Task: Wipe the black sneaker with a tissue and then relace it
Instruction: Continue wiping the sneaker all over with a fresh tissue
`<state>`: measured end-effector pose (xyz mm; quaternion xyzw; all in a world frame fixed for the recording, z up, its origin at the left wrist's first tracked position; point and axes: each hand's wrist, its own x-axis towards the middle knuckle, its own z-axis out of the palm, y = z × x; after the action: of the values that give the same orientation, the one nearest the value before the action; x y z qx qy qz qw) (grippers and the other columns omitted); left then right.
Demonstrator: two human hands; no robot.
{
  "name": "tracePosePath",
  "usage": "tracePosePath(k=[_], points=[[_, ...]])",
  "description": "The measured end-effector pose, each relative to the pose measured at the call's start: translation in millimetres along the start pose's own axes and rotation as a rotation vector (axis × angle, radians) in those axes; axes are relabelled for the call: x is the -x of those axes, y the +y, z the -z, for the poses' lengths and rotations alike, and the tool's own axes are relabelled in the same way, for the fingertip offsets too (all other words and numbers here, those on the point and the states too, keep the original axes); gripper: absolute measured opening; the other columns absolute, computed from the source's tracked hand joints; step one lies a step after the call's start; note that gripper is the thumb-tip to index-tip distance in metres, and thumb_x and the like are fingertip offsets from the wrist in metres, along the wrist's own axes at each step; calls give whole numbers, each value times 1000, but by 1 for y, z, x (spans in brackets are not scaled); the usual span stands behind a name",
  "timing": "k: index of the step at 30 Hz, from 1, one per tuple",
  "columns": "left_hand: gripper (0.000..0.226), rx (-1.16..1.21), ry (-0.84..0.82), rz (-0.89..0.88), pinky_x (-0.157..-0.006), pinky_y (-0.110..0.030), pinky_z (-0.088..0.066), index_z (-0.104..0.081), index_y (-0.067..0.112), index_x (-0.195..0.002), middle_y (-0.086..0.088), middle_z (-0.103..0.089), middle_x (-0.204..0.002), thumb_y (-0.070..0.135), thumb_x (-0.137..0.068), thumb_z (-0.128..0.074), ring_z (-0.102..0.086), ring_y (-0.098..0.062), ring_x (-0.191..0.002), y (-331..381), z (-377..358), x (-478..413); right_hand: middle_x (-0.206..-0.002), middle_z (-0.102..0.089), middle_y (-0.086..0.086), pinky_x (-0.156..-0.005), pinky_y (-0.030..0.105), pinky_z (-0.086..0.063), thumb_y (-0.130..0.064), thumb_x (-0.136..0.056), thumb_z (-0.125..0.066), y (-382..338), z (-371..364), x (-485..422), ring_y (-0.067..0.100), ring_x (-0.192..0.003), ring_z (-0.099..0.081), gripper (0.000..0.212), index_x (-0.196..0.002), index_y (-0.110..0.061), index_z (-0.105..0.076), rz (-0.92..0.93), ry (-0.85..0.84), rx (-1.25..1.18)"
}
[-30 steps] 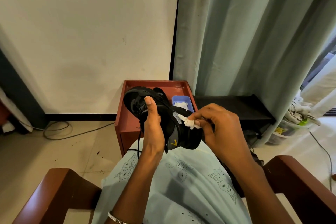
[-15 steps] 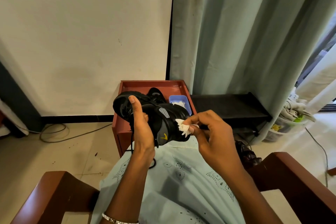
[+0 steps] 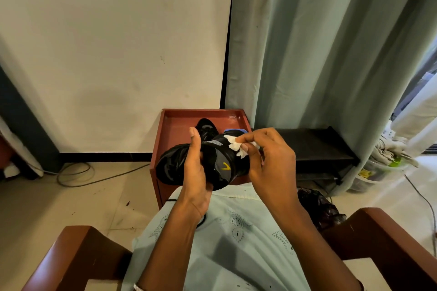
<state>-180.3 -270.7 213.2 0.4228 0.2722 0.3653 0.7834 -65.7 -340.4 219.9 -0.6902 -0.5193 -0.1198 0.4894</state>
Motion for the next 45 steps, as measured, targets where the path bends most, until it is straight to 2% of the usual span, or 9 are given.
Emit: tracePosePath(k=[4,9,12,16,19,25,32,37,45], points=[[87,55,8,-3,-101,-46,-49,-65,5,-123,-16,-71,-115,73,-91,-21,-67,-29,-111,-3,1,-2,-95,-66,-13,-83,33,-48,-7,-89,-70,-13,2,10,13,-100,-56,17,-94,-23,-73,27,33,-7],[94,20,6,-28,-83,-31,-54,-74,11,-107,-28,-69,-74,73,-90,-7,-72,-33,-73,-4,3,-5,-93,-66,-10,-78,14,-42,-12,-87,-70,-46,16,36,14,-98,-55,11,-96,-17,-75,111,54,-112],[89,36,42,35,-97,-34,-49,-50,11,-139,-24,-64,-125,73,-88,-12,-62,-32,-118,-2,3,1,-98,-68,-9,-81,30,-47,-14,-86,-72,-46,6,54,14,-98,-56,13,-98,-18,-76,194,12,-28],[93,-91,-4,-79,-76,-27,-54,-71,10,-84,-4,-70,-65,80,-74,-11,-69,-14,-68,-3,-1,-2,-101,-69,-6,-80,38,-48,-19,-91,-64,-31,-11,48,15,-99,-54,16,-102,-19,-76,180,74,95],[94,-143,-64,-134,-95,-33,-53,-78,20,-93,-7,-76,-89,82,-68,-13,-72,-19,-97,-4,-8,1,-101,-69,-5,-82,35,-45,-24,-93,-54,-33,-16,34,16,-100,-53,24,-102,-20,-76,175,102,143],[65,-245,-111,-222,-83,-25,-55,-73,50,-81,13,-75,-98,70,-75,-11,-68,-6,-104,-10,-22,8,-93,-64,-11,-79,40,-45,-17,-93,-65,-38,-12,-3,15,-92,-51,15,-94,-29,-75,56,-116,162],[93,-238,-81,-137,-91,-29,-51,-79,25,-71,-19,-74,-87,72,-74,1,-72,-16,-89,-6,-12,1,-92,-64,-12,-83,35,-37,-11,-83,-71,-39,7,23,12,-96,-47,24,-93,-33,-73,65,-194,218],[82,-262,-85,-213,-100,-38,-50,-77,36,-76,-1,-75,-85,71,-77,-3,-71,-12,-94,-11,-17,2,-90,-65,-13,-77,31,-36,-16,-85,-58,-34,-3,15,14,-92,-50,22,-93,-28,-75,43,-47,214],[93,-270,-100,-280,-91,-28,-51,-71,9,-93,-8,-75,-91,75,-76,-8,-71,-13,-97,-17,-13,-3,-93,-66,-11,-78,39,-48,-10,-90,-68,-27,-4,3,15,-91,-52,19,-96,-27,-75,44,-169,131]])
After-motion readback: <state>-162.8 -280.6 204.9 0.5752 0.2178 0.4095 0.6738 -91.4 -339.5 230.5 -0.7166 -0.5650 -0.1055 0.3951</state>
